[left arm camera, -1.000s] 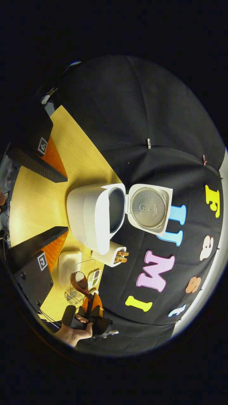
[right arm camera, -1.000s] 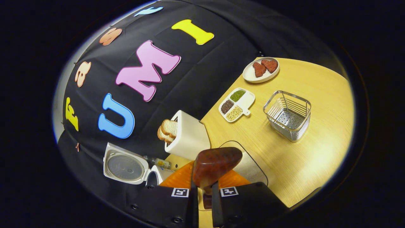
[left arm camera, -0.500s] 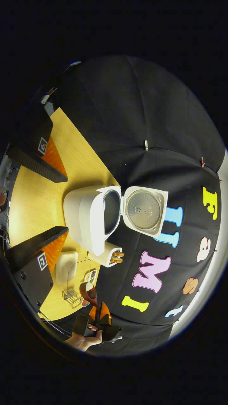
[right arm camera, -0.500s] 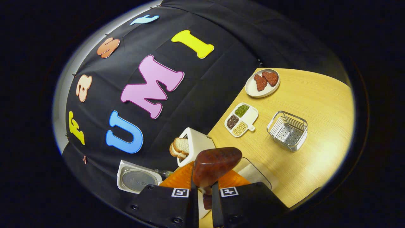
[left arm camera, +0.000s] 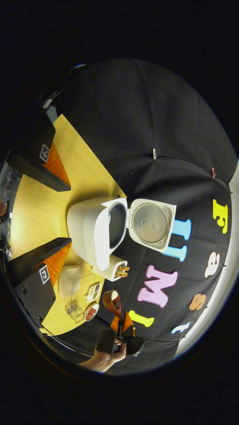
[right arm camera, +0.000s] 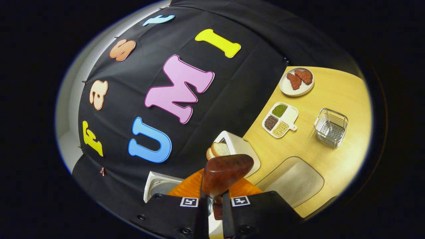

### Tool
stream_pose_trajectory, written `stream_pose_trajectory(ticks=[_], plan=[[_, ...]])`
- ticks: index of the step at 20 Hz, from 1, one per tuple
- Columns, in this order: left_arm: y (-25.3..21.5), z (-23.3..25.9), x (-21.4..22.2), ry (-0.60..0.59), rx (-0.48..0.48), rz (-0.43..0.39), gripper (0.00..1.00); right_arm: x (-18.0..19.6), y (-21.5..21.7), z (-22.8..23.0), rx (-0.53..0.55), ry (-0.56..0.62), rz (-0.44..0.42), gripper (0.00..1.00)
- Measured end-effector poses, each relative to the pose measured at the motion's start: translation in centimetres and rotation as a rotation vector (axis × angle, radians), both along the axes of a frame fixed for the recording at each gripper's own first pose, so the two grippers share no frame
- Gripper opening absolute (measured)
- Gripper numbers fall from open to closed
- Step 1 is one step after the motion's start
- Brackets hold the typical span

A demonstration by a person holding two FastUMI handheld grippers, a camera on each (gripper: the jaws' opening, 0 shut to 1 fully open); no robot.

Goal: Close the left gripper, press the button to open the rice cooker; take a wooden spoon from the chopstick holder with the right hand, scoop a spoonful of rice and pour it into the rice cooker, then put the wooden spoon back into the chopstick holder.

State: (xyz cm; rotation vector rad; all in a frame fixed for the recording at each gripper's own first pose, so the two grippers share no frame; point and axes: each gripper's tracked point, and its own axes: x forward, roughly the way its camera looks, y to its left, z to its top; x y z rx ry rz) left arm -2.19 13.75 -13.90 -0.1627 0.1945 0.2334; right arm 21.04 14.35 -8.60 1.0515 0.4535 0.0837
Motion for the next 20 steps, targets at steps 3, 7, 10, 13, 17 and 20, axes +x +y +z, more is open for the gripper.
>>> stream_pose_trajectory(ticks=[3,7,10,13,17,20], plan=[[0.8,-0.5,-0.1,0.006,-0.011,0.006,0.96,1.1,3.2,2.2,0.027,-0.029,0.022,0.21],[2.3,-1.0,-0.2,0.002,-0.055,0.044,0.96,2.0,8.3,5.0,0.036,-0.081,0.081,0.21],[3.7,-1.5,-0.4,0.004,-0.052,0.072,0.96,2.9,12.3,6.7,-0.006,-0.127,0.136,0.21],[5.2,-2.3,-0.5,0.02,-0.049,0.093,0.96,3.5,15.6,7.9,-0.119,-0.207,0.183,0.21],[6.3,-2.8,-0.2,0.028,-0.086,0.103,0.96,4.9,20.5,7.5,-0.196,-0.256,0.245,0.21],[6.9,-3.3,-0.1,0.037,-0.083,0.105,0.96,5.1,22.6,5.5,-0.284,-0.285,0.282,0.21]])
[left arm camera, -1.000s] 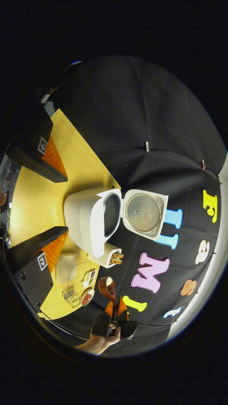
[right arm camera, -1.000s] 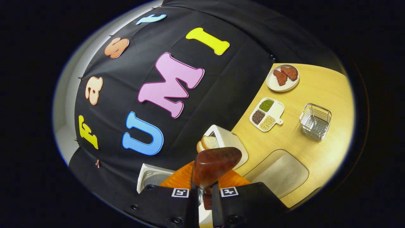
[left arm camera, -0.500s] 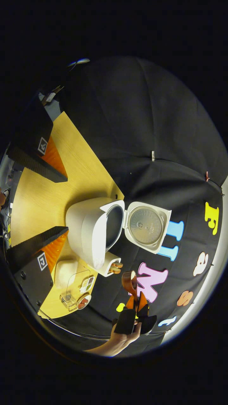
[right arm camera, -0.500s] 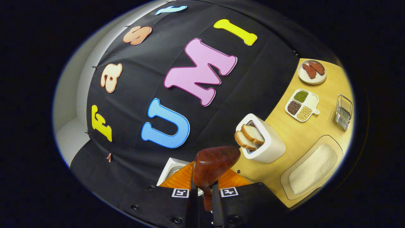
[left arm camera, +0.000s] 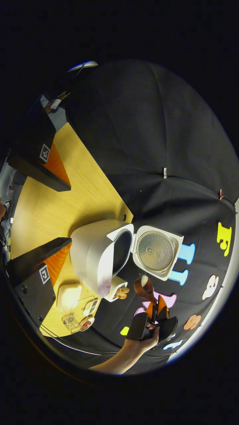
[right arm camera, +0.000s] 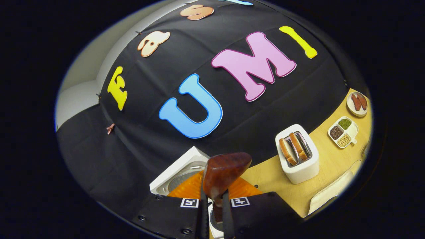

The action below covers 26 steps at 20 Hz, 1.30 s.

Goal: Close the left gripper, press the button to open the rice cooker; take a wooden spoon from the chopstick holder with the right hand, scoop a spoonful of rice and pour it into the rice cooker, then put the wooden spoon back into the chopstick holder.

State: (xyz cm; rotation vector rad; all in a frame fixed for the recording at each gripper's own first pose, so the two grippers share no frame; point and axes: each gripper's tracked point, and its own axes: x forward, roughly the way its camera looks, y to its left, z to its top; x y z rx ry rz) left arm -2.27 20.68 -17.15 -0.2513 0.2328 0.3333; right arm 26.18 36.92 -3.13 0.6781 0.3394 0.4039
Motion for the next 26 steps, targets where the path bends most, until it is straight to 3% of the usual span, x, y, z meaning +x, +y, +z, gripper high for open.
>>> stream_pose_trajectory(ticks=[13,19,20,25,26], plan=[[0.8,-1.6,-1.3,0.051,0.022,-0.02,0.98,-1.5,6.3,-5.2,-0.378,-0.233,0.149,0.2],[0.3,-1.7,-1.3,0.053,0.019,-0.034,0.98,-3.0,8.2,-6.2,-0.472,-0.317,0.237,0.2],[0.2,-1.8,-1.2,0.055,0.017,-0.039,0.98,-3.3,8.4,-6.3,-0.483,-0.328,0.25,0.16],[-0.5,-1.9,-1.4,0.047,0.008,-0.061,0.96,-4.6,9.3,-5.9,-0.545,-0.417,0.293,0.21],[-0.6,-1.9,-1.4,0.044,0.007,-0.059,0.96,-4.9,9.5,-5.9,-0.552,-0.426,0.309,0.16]])
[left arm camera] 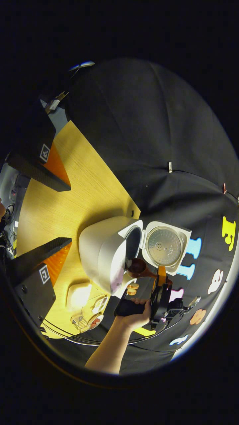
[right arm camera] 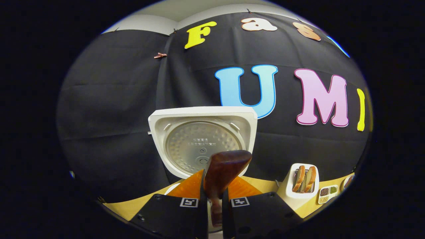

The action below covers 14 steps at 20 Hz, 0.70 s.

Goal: Close the left gripper, press the button to open the rice cooker; take a wooden spoon from the chopstick holder with the right hand, scoop a spoonful of rice and pour it into the rice cooker, then put the wooden spoon back into the chopstick holder.

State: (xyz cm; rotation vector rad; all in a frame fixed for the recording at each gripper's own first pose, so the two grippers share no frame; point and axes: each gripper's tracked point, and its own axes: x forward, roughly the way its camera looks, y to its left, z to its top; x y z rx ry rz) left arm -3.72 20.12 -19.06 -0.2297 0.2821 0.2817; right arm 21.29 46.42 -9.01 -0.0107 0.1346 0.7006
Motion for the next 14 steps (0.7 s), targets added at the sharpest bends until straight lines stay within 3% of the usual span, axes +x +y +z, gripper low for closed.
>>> stream_pose_trajectory(ticks=[1,4,6,9,10,14], plan=[[-0.1,0.1,0.0,-0.004,-0.003,0.001,0.96,-0.3,0.2,-0.1,-0.014,-0.01,0.016,0.2],[-1.2,0.4,0.1,-0.024,-0.014,-0.024,0.96,-1.3,0.5,-0.7,-0.073,-0.047,0.054,0.16],[-1.8,0.8,0.2,-0.042,0.002,-0.038,0.96,-1.6,0.6,-0.8,-0.063,-0.032,0.065,0.21],[-2.4,1.2,0.3,-0.049,0.023,-0.046,0.96,-1.5,-0.3,0.6,0.028,0.027,0.037,0.21],[-2.7,1.2,0.5,-0.049,0.021,-0.046,0.96,-1.2,-0.9,1.4,0.066,0.048,0.021,0.17],[-3.9,1.6,0.9,-0.059,0.027,-0.05,0.98,-0.4,-4.2,4.1,0.237,0.148,-0.058,0.21]])
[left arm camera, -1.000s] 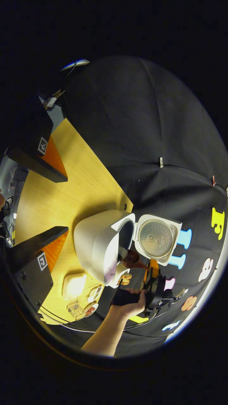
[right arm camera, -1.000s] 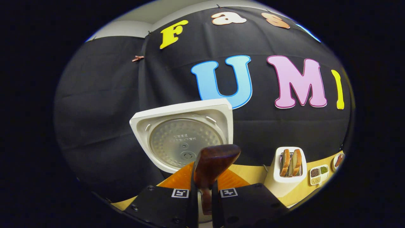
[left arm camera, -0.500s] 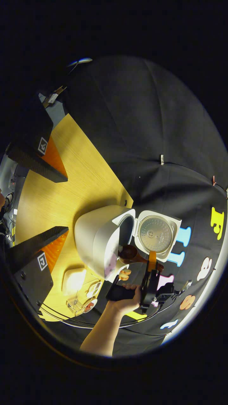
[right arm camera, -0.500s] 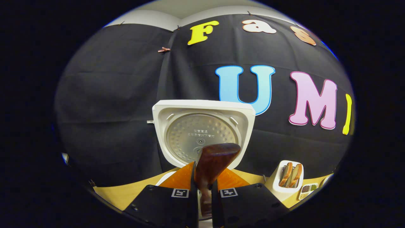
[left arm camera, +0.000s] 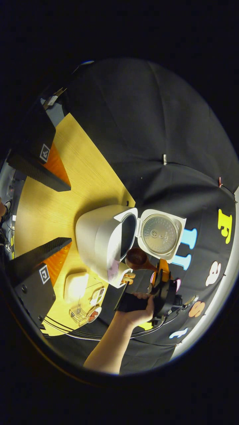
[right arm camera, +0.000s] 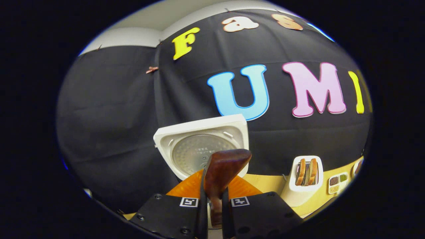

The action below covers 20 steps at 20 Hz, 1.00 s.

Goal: Close the left gripper, press the button to open the rice cooker; take a wooden spoon from the chopstick holder with the right hand, scoop a spoonful of rice and pour it into the rice cooker, then put the wooden spoon back into the chopstick holder.

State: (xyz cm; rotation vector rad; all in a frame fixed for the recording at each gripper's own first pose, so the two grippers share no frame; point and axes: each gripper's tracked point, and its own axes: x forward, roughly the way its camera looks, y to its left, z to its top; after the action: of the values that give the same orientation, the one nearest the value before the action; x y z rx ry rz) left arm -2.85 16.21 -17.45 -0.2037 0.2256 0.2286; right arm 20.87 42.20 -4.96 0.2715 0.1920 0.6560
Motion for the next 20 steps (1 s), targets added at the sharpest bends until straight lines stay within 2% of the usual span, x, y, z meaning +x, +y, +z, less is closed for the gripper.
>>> stream_pose_trajectory(ticks=[3,4,5,8,9,10,11,16,20], plan=[[-1.1,0.7,0.6,-0.014,0.015,-0.017,0.96,0.8,-4.1,1.9,0.096,0.062,-0.066,0.2],[-1.5,0.9,0.8,-0.015,0.02,-0.023,0.96,1.1,-6.0,2.4,0.111,0.071,-0.095,0.16],[-2.0,1.2,1.0,-0.018,0.025,-0.03,0.96,1.3,-8.1,2.7,0.117,0.076,-0.127,0.2],[-4.1,2.2,1.9,-0.031,0.034,-0.067,0.96,1.5,-15.3,3.2,0.147,0.085,-0.226,0.2],[-4.9,2.5,2.3,-0.028,0.044,-0.078,0.96,1.6,-17.9,3.3,0.157,0.091,-0.258,0.16],[-5.6,2.9,2.7,-0.031,0.057,-0.084,0.96,1.7,-20.6,3.3,0.166,0.096,-0.29,0.2],[-6.4,3.5,3.1,-0.038,0.07,-0.091,0.96,2.0,-23.3,3.1,0.172,0.102,-0.32,0.2],[-11.6,6.2,5.9,-0.077,0.105,-0.083,0.96,3.6,-37.4,0.8,0.184,0.14,-0.443,0.21],[-16.8,8.4,9.3,-0.098,0.128,-0.081,0.96,4.4,-45.7,-3.3,0.177,0.2,-0.512,0.21]])
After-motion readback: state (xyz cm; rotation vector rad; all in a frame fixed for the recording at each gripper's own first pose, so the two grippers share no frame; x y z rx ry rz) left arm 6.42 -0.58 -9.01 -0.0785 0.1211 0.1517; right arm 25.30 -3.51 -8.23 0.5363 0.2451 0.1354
